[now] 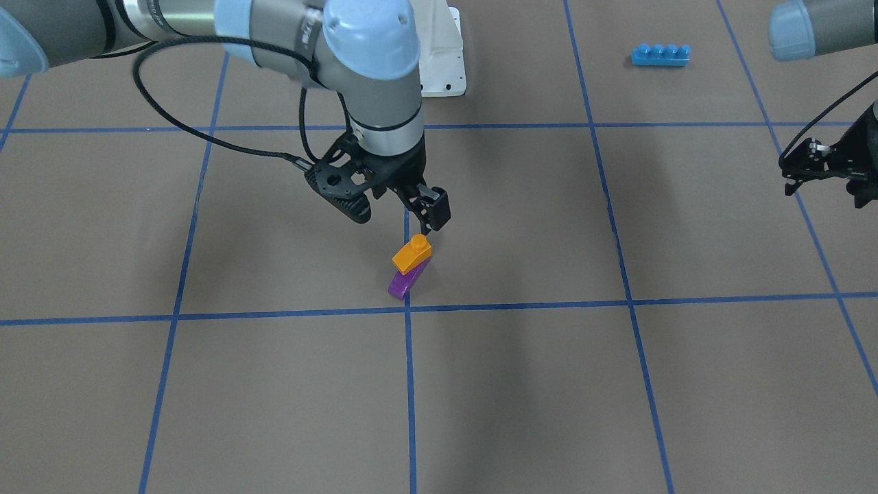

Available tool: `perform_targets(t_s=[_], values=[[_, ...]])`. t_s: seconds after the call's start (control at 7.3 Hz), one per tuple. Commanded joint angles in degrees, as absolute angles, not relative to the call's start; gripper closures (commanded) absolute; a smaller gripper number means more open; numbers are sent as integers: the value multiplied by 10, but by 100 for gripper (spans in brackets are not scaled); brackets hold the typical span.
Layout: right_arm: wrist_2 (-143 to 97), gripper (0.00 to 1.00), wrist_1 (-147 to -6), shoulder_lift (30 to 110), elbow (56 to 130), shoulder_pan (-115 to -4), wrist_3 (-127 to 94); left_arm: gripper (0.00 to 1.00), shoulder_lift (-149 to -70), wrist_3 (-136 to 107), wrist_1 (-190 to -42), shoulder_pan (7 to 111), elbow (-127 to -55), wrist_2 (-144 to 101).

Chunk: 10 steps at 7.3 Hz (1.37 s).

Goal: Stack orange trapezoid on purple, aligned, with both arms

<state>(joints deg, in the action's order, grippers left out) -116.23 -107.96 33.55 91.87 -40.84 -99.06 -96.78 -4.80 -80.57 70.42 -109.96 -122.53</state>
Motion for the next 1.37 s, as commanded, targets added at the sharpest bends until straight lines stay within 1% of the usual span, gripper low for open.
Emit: perform_targets(t_s=[0.0, 0.14, 0.27, 0.41, 0.55, 0.68, 0.82, 0.96, 1.1, 1.23], values=[[-1169, 0, -1190, 438, 1080, -476, -756, 0, -941, -19, -826, 736, -1102, -1268], [-1193, 0, -1187, 527, 1122, -527, -638, 0, -940, 47, -822, 773, -1085, -1290], [-1236, 0, -1187, 591, 1128, -600, -488, 0, -925, 104, -824, 810, -1065, -1291], [-1268, 0, -1186, 653, 1123, -671, -334, 0, -907, 139, -829, 847, -1044, -1295], [-1297, 0, -1186, 696, 1100, -732, -210, 0, -912, 144, -828, 872, -1024, -1310], [-1303, 0, -1182, 733, 1081, -777, -143, 0, -906, 144, -830, 874, -1023, -1314], [-1303, 0, -1140, 748, 1078, -787, -131, 0, -903, 142, -831, 875, -1020, -1308], [-1303, 0, -1105, 779, 1075, -787, -129, 0, -870, 144, -844, 877, -998, -1309], [-1302, 0, -1039, 849, 1066, -791, -106, 0, -870, 142, -889, 879, -956, -1309], [-1306, 0, -954, 895, 1035, -816, -75, 0, -871, 138, -903, 882, -946, -1309]])
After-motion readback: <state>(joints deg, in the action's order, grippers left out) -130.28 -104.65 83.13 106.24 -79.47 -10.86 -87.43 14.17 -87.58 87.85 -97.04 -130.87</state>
